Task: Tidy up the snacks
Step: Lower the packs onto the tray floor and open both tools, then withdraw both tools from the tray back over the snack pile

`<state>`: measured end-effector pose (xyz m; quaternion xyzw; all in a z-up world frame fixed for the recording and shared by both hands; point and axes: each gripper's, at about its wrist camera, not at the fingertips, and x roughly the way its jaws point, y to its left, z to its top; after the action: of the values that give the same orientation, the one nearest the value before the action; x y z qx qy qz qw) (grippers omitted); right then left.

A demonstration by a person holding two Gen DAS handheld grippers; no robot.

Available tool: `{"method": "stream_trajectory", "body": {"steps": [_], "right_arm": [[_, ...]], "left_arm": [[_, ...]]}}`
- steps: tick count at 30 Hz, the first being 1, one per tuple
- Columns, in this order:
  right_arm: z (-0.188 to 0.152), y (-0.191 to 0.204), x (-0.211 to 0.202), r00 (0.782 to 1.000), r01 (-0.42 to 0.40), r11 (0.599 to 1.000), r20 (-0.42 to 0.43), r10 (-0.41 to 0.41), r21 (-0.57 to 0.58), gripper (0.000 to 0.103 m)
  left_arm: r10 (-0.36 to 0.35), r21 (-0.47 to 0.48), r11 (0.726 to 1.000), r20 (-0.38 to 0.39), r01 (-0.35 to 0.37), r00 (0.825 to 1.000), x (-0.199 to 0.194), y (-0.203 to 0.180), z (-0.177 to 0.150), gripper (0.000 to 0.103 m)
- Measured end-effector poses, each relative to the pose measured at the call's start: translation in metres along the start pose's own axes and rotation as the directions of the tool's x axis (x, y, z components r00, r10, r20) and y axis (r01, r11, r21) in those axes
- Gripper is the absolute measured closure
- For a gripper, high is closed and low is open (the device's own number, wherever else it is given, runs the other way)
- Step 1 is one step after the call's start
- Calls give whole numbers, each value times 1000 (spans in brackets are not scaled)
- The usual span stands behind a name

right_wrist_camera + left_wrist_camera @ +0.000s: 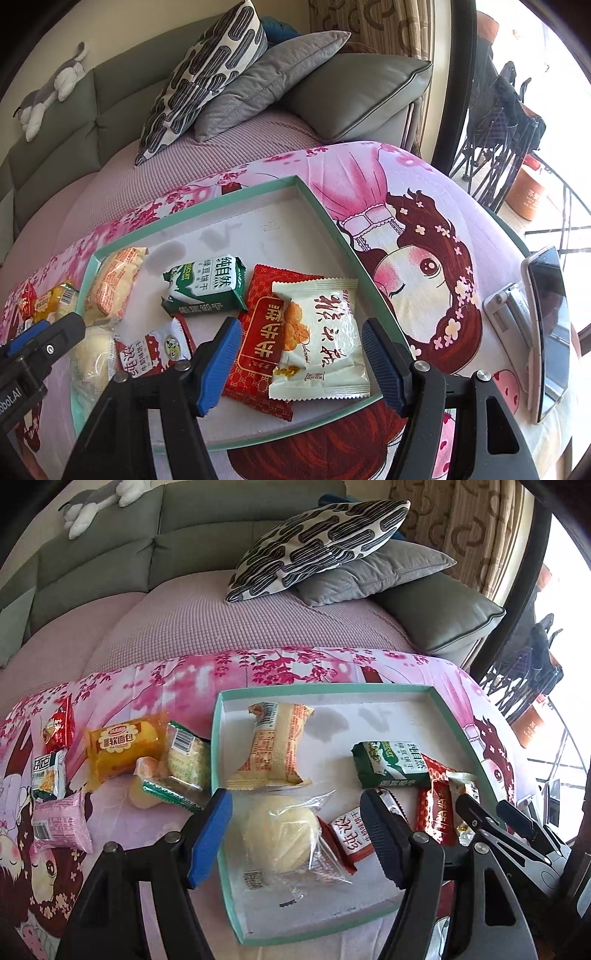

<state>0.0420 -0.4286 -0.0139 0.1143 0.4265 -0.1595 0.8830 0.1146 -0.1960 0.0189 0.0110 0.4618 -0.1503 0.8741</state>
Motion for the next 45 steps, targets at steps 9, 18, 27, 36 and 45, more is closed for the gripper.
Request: {"method": "stream_trajectory", "body": {"steps": [9, 18, 27, 36, 45], "right_arm": [[-4, 8, -9, 1000, 1, 1000, 1, -1, -23, 32], [-5, 9, -5, 1000, -2, 1000, -13, 2, -26, 29], [-7, 11, -1, 1000, 3, 999, 1, -3, -47, 0], [-9, 15, 3, 1000, 21, 997, 1, -21, -71, 0], [-10, 24, 1, 1000, -24, 997, 9, 25, -77, 0]], "left_arm": [[42, -51, 998, -8, -43, 999, -3, 23, -5, 30], [72, -65, 995, -30, -73, 997, 8, 29, -8, 10], [149, -126, 981, -12, -149, 989, 13, 47, -11, 1], [134, -187, 973, -11, -134, 991, 13, 57, -15, 1], [199, -259, 948, 33, -184, 980, -4, 75, -15, 1]]}}
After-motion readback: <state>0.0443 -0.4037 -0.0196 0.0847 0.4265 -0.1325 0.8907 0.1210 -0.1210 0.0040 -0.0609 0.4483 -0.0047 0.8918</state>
